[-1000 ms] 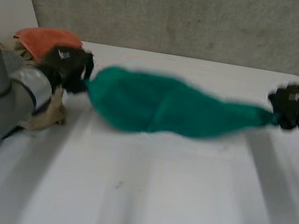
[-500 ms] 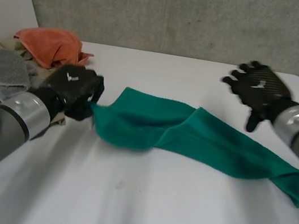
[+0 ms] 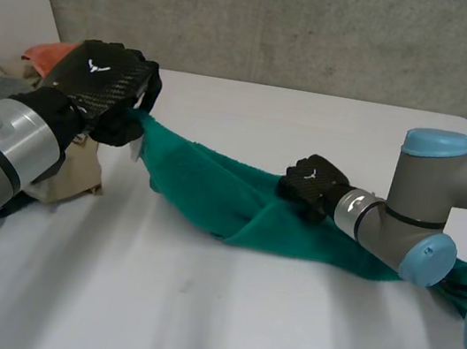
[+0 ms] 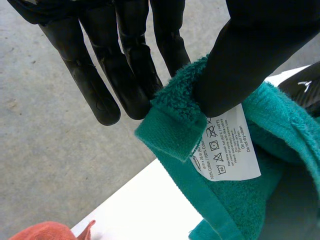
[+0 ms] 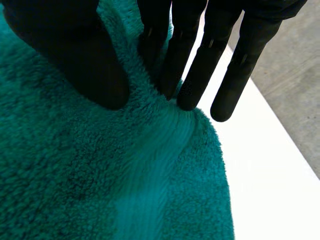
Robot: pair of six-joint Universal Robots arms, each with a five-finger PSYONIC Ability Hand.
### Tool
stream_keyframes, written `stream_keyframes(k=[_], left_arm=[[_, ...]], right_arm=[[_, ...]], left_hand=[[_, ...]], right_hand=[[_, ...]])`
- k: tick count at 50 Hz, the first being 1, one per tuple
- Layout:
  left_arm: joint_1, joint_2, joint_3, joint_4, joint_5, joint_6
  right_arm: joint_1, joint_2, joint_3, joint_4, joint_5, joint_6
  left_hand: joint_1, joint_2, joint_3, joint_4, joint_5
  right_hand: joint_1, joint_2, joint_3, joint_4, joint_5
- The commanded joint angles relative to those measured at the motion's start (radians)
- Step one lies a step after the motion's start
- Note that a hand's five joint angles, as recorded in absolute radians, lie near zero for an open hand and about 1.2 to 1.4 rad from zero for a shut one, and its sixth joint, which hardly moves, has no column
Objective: Fold the laundry.
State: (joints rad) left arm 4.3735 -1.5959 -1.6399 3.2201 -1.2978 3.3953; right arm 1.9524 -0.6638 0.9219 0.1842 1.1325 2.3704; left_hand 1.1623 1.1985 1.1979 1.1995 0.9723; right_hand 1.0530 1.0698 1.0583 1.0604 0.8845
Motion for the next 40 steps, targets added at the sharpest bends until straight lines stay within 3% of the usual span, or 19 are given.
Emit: stream_keyframes(k=[1, 2, 3, 10, 18, 21, 23, 25, 30, 40], left_arm=[[0.006, 0.008, 0.011, -0.003, 0.002, -0.008], [0.006, 0.008, 0.011, -0.005, 0.002, -0.010], [0.004, 0.010, 0.011, -0.006, 0.002, -0.010], [-0.009, 0.010, 0.006, -0.009, 0.000, -0.019], [-0.017, 0.013, 0.006, -0.009, 0.000, -0.036], [-0.019, 0.016, 0.003, -0.009, 0.000, -0.036], [-0.019, 0.017, 0.003, -0.009, -0.001, -0.034], [-0.017, 0.017, 0.003, -0.011, -0.003, -0.033], [0.013, 0.025, 0.021, -0.034, -0.021, -0.005], [0.116, 0.134, 0.164, -0.224, -0.029, 0.006]], right_arm=[[-0.010, -0.109, 0.090, -0.035, -0.022, 0.044], [-0.012, -0.121, 0.101, -0.037, -0.019, 0.046], [-0.012, -0.134, 0.112, -0.040, -0.017, 0.047], [-0.018, -0.137, 0.147, -0.035, -0.039, 0.041], [-0.010, -0.039, 0.107, -0.037, -0.028, -0.025], [-0.007, -0.016, 0.084, -0.051, -0.022, -0.019], [-0.009, -0.014, 0.069, -0.074, -0.014, -0.013], [-0.012, -0.025, 0.060, -0.097, 0.009, -0.008], [-0.058, -0.216, 0.126, -0.108, 0.087, 0.013], [-0.283, -0.712, 0.261, -0.005, 0.079, -0.051]], left_hand=[[0.234, 0.198, 0.198, 0.197, 0.249], [0.234, 0.198, 0.198, 0.197, 0.249], [0.234, 0.198, 0.198, 0.197, 0.249], [0.234, 0.198, 0.198, 0.197, 0.249], [0.234, 0.198, 0.198, 0.197, 0.249], [0.234, 0.198, 0.198, 0.197, 0.249], [0.234, 0.198, 0.198, 0.197, 0.249], [0.234, 0.198, 0.198, 0.197, 0.249], [0.234, 0.198, 0.198, 0.197, 0.249], [0.234, 0.198, 0.198, 0.197, 0.249]], right_hand=[[-0.338, -0.355, -0.344, -0.346, -0.344], [-0.620, -0.637, -0.625, -0.628, -0.626], [-0.690, -0.707, -0.695, -0.697, -0.696], [-0.614, -0.631, -0.620, -0.622, -0.620], [-0.532, -0.549, -0.538, -0.540, -0.538], [-0.333, -0.350, -0.339, -0.341, -0.339], [0.284, 0.267, 0.279, 0.277, 0.278], [0.343, 0.326, 0.338, 0.336, 0.337], [0.343, 0.326, 0.338, 0.336, 0.337], [0.343, 0.326, 0.338, 0.336, 0.337]])
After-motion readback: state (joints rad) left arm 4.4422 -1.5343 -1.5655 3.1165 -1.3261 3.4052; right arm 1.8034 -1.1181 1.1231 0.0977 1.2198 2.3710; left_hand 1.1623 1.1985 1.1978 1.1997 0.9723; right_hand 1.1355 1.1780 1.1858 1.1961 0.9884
